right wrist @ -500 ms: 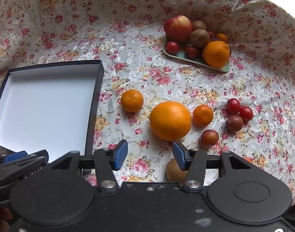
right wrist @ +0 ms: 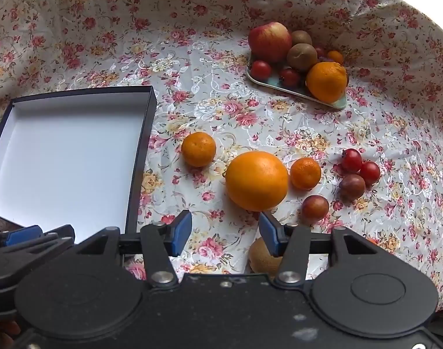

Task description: Organize fruits

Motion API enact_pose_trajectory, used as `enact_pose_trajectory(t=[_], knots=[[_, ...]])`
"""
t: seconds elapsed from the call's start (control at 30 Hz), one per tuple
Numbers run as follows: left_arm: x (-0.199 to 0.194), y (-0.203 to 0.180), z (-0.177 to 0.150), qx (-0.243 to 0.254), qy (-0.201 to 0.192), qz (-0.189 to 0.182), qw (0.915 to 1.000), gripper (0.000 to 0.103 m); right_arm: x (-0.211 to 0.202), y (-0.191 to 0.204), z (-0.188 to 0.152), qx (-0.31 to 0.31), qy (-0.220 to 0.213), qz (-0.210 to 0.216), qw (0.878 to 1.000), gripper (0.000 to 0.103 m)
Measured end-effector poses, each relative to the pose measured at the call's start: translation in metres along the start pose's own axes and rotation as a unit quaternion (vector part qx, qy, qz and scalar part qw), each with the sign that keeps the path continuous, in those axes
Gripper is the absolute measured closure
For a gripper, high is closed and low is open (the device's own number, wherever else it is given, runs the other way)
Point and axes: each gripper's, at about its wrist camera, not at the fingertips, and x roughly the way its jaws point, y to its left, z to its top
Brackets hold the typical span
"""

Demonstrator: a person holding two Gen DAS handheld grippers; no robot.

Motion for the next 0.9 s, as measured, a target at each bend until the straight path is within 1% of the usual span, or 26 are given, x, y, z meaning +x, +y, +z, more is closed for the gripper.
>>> enact_pose_trajectory(t=[0.23,0.9], knots=[[0.0013,0.0001,-0.0009,0.000,0.001,-0.002,1.0000,0.058,0.0028,-0.0009,0.0003,-0.001,0.007,0.004,1.000,0.050],[0.0019,-0.0024,-0.0017,0.006,0.003,-0.001,1.0000,0.058,0.0074,0.0019,0.0004,-0.015,0.012,-0.005,1.000,0.050]])
